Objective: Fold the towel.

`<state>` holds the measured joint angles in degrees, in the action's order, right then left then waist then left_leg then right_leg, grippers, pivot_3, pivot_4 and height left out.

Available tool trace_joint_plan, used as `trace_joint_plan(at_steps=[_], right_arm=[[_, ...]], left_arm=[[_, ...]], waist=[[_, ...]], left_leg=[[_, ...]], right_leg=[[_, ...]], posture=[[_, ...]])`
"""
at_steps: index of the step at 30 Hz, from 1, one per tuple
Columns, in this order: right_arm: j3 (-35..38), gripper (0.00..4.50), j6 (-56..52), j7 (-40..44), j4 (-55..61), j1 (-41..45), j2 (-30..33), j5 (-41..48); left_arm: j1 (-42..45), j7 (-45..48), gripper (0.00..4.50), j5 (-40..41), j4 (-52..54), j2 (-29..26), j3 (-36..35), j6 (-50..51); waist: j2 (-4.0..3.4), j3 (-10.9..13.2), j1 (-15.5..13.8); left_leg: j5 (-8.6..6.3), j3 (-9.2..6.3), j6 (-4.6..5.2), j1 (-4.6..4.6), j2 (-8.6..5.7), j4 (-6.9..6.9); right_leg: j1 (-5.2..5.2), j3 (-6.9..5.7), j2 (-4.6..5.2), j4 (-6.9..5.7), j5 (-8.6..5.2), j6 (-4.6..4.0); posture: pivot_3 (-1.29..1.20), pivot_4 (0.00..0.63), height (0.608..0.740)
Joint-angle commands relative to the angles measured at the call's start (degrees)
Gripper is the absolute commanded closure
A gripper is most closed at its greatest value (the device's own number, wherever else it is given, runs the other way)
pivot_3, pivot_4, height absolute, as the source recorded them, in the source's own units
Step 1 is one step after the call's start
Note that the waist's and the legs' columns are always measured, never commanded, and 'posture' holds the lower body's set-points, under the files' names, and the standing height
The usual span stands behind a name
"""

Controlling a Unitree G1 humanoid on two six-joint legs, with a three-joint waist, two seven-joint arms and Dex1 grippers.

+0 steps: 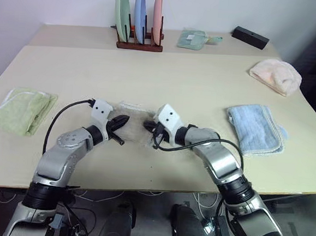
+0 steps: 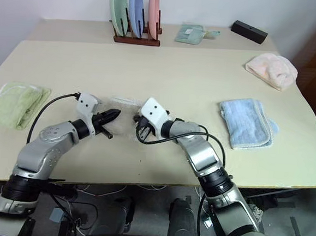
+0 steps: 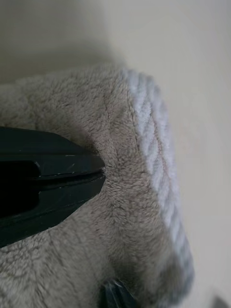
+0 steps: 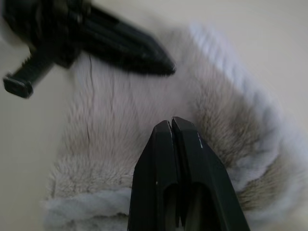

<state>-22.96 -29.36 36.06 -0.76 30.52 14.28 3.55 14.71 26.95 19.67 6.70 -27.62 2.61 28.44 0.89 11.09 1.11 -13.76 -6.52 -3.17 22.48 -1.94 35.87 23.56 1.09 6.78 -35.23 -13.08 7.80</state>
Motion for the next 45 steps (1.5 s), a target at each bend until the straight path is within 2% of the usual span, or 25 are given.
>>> trace_joint_plan(at_steps=[1, 5, 8, 9, 12, 14, 18, 22, 27, 34, 37, 44, 45], right_arm=[[0.5, 4.50, 1.8, -1.8, -3.6, -1.0, -0.2, -2.0], [1.9, 4.50, 2.9, -1.9, -1.7, -2.7, 0.7, -1.7], [5.7, 4.50, 0.8, -1.1, 3.4, -3.2, 0.9, 1.9], [7.6, 4.25, -1.5, -0.5, 6.0, -3.3, 0.9, 4.2], [12.9, 3.20, -9.6, 0.1, 13.4, -4.3, 1.2, 10.9], [15.2, 2.13, -14.0, -0.5, 16.7, -5.0, 1.6, 13.4], [20.0, 0.09, -24.8, -7.0, 18.5, -5.8, -0.5, 15.6], [23.7, 0.09, -32.0, -10.2, 16.8, -5.5, -4.4, 19.5], [27.3, 0.09, -35.6, -13.2, 12.2, -3.7, -10.5, 23.2], [25.2, 0.09, -33.8, -14.9, 6.4, -1.4, -14.0, 23.0], [25.2, 0.95, -32.7, -15.2, 4.7, -0.2, -15.2, 23.2], [25.9, 4.45, -32.8, -15.5, 6.7, -0.6, -15.2, 24.7], [26.4, 4.45, -32.7, -15.6, 8.0, -0.7, -14.9, 25.1]], left_arm=[[-1.3, 0.3, 4.46, -3.4, -2.7, 0.4, 1.1, -2.4], [-3.3, 1.4, 4.46, -3.9, -2.2, 0.6, 0.5, -3.9], [-3.8, 1.7, 4.46, 0.1, 0.6, 1.7, -3.6, -3.4], [-3.8, 1.9, 4.49, 1.2, 1.6, 1.7, -5.1, -3.7], [-3.7, 2.5, 4.50, 1.9, 3.2, 0.0, -8.7, -5.0], [-3.9, 3.0, 4.50, 1.5, 3.2, -1.5, -10.5, -5.7], [-5.0, 5.8, 4.50, 2.1, 2.9, -4.6, -14.4, -8.0], [-7.5, 10.7, 4.50, 3.4, 6.1, -7.0, -14.0, -8.4], [-12.1, 15.3, 4.50, 3.3, 11.3, -9.7, -12.2, -8.2], [-12.7, 13.9, 4.50, 3.1, 12.7, -8.3, -12.1, -7.4], [-12.9, 13.5, 4.50, 3.1, 13.5, -8.0, -11.8, -7.1], [-13.3, 13.0, 4.50, 3.0, 14.0, -8.0, -11.6, -6.9], [-13.2, 12.9, 4.50, 2.9, 14.0, -7.8, -11.3, -6.9]], waist=[[-0.01, 0.0, -0.1], [-0.04, -0.1, -0.1], [-0.05, -0.1, -0.1], [-0.04, -0.1, -0.1], [-0.04, -0.1, -0.1], [-0.04, -0.1, 0.0], [-0.04, -0.1, 0.0], [-0.05, -0.1, -0.1], [-0.09, 0.0, 0.0], [-0.09, 0.0, 0.1], [-0.09, 0.0, 0.3], [-0.10, 0.0, 0.2], [-0.10, 0.0, 0.2]], left_leg=[[0.00, 0.00, 0.00, 0.00, 0.00, 0.01], [0.00, 0.00, 0.00, -0.10, 0.00, 0.02], [0.00, -0.01, 0.00, -0.10, 0.00, 0.02], [0.00, -0.01, 0.00, -0.09, 0.00, 0.02], [0.00, -0.05, 0.00, -0.05, 0.01, 0.03], [0.00, -0.05, 0.01, -0.04, 0.01, 0.01], [-0.01, -0.05, 0.01, -0.04, 0.03, -0.03], [-0.01, -0.03, 0.01, 0.00, 0.02, -0.03], [-0.01, -0.01, 0.01, 0.00, 0.04, -0.11], [0.00, -0.01, 0.01, -0.01, 0.04, -0.18], [0.00, -0.01, 0.01, -0.02, 0.06, -0.21], [0.00, -0.01, 0.01, -0.02, 0.06, -0.24], [0.00, -0.01, 0.01, -0.02, 0.06, -0.24]], right_leg=[[-0.01, 0.00, 0.00, 0.00, 0.00, 0.00], [-0.12, 0.00, 0.00, 0.00, 0.00, 0.01], [-0.12, 0.00, 0.01, 0.00, 0.00, 0.01], [-0.11, 0.00, 0.01, 0.00, 0.00, 0.01], [-0.08, -0.01, 0.01, -0.01, 0.00, 0.01], [-0.05, -0.01, 0.00, -0.02, 0.00, 0.01], [-0.02, -0.01, -0.01, -0.01, -0.01, 0.00], [-0.01, -0.01, 0.00, 0.00, -0.01, -0.02], [0.04, 0.00, 0.00, 0.02, -0.09, -0.18], [0.09, 0.00, -0.01, -0.01, -0.01, -0.04], [0.11, 0.00, -0.03, -0.03, 0.00, -0.03], [0.12, 0.00, -0.04, -0.02, 0.00, -0.03], [0.12, 0.00, -0.04, -0.02, 0.00, -0.03]], posture=[[0.00, 0.150, 0.740], [0.00, 0.150, 0.740], [0.00, 0.150, 0.740], [0.00, 0.150, 0.740], [0.00, 0.150, 0.740], [0.00, 0.150, 0.740], [0.00, 0.150, 0.740], [0.00, 0.150, 0.740], [0.00, 0.150, 0.740], [0.00, 0.150, 0.740], [0.00, 0.150, 0.740], [0.00, 0.150, 0.740], [0.00, 0.150, 0.740]])
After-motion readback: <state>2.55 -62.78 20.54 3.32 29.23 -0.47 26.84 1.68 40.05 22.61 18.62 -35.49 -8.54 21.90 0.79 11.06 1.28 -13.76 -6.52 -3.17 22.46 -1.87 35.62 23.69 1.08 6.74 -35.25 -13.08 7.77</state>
